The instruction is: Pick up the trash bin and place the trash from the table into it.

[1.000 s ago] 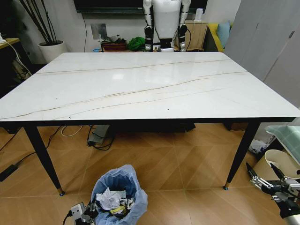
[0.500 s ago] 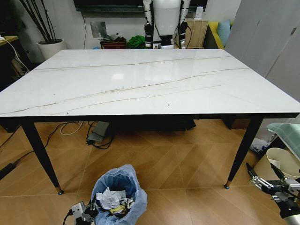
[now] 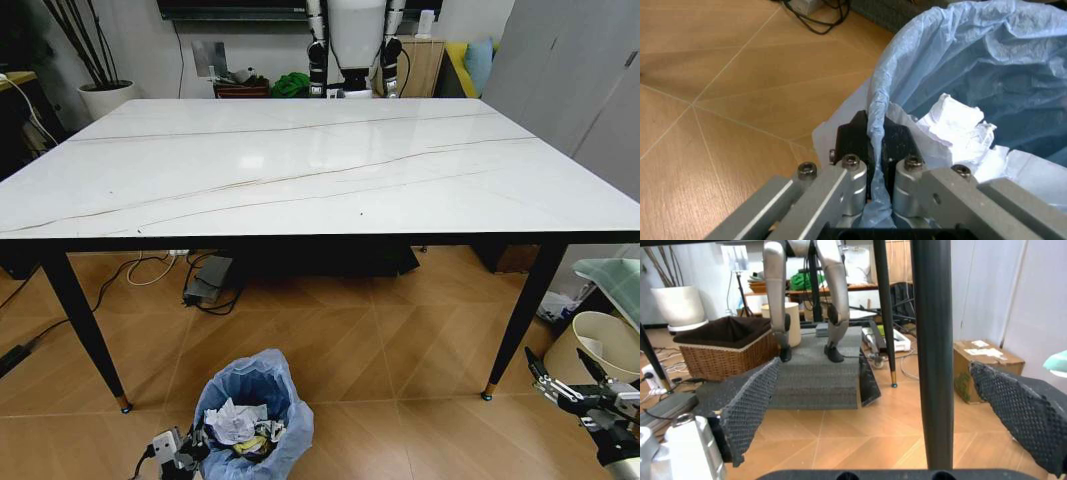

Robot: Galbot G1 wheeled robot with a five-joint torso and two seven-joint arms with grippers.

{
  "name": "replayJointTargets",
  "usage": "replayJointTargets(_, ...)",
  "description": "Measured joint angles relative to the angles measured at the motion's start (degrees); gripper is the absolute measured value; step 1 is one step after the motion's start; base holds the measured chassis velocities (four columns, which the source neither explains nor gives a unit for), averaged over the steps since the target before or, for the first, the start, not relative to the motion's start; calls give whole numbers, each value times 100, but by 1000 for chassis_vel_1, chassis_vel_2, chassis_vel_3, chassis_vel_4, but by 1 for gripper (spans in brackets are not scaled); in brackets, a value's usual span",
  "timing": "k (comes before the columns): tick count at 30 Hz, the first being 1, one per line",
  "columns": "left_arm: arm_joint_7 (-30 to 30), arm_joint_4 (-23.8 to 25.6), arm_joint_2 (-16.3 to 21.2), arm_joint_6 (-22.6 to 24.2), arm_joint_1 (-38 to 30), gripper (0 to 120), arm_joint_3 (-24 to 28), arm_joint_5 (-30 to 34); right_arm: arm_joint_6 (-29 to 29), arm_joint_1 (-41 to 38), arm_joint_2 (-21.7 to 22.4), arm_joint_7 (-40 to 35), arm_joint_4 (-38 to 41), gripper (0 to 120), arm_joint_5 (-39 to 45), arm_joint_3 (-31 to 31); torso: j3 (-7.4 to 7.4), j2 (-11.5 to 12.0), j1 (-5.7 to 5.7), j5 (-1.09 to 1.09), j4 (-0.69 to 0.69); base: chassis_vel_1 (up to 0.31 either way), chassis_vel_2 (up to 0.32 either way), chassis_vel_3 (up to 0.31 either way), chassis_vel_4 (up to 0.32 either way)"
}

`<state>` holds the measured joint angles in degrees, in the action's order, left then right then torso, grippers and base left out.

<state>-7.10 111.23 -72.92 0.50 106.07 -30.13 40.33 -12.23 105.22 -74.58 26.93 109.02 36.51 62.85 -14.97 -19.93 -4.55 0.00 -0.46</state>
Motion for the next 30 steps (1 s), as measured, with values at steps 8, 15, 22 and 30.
replayJointTargets(8,-7,10,4,5,-4,0,-4,-12,0,0,0,0,0,100,0,0,117,169,53,0,0,0,0,0,0)
replayJointTargets(15,-8,2,0,5,-6,0,-1,-39,0,0,0,0,0,100,0,0,238,356,117,0,0,0,0,0,0)
replayJointTargets(22,-7,-8,-5,5,-20,0,0,-39,0,0,0,0,0,100,0,0,339,505,165,0,0,0,0,0,0)
replayJointTargets(30,-16,-6,-9,10,-52,0,31,-29,0,0,0,0,0,100,0,0,465,668,203,0,0,0,0,0,0)
